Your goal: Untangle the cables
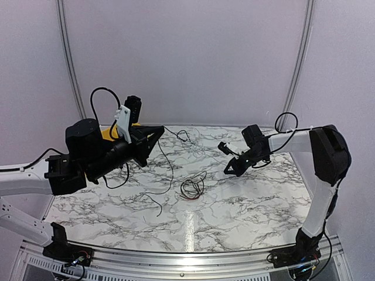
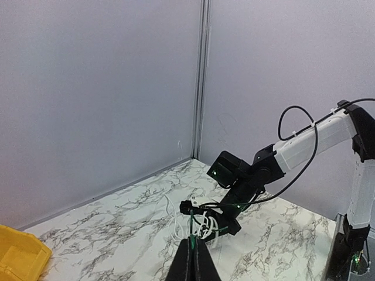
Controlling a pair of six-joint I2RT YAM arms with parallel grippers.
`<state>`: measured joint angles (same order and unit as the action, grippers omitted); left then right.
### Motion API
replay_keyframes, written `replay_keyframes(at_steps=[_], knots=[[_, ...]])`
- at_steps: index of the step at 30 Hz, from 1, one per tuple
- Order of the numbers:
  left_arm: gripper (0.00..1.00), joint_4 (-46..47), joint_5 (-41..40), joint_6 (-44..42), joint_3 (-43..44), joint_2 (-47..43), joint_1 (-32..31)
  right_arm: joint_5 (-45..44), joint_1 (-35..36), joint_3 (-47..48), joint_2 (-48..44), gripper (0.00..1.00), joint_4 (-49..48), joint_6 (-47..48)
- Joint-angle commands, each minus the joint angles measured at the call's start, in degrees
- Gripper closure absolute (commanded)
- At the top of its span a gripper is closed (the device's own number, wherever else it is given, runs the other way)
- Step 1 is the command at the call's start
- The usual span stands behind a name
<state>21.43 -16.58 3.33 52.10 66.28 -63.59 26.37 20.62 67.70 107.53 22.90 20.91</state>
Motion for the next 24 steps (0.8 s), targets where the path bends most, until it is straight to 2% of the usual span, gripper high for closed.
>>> replay_keyframes(at_steps=[1,8,17,18,24], knots=[[1.0,-2.01,-2.2,-6.62,6.84,-6.65,-0.39,-6.08,-3.07,1.2,3.26,1.0,0.06,-1.52],[1.0,-8.53,-4.56,-10.92,13.52,-12.08,-0.39,-7.62,-3.31,1.2,4.47,1.0,0.43,-1.14],[1.0,-9.58,-2.81,-6.01,9.38,-9.43,-0.39,-3.7,-3.35,1.53,2.74,1.0,1.42,0.39],[1.0,-9.49,-2.21,-5.28,9.0,-8.18,-0.39,-1.84,-3.31,1.65,1.96,0.98,2.04,1.27],[1.0,-5.86,0.92,-0.39,6.1,-2.19,-0.39,6.23,-1.62,1.45,-6.89,0.62,4.78,6.11]])
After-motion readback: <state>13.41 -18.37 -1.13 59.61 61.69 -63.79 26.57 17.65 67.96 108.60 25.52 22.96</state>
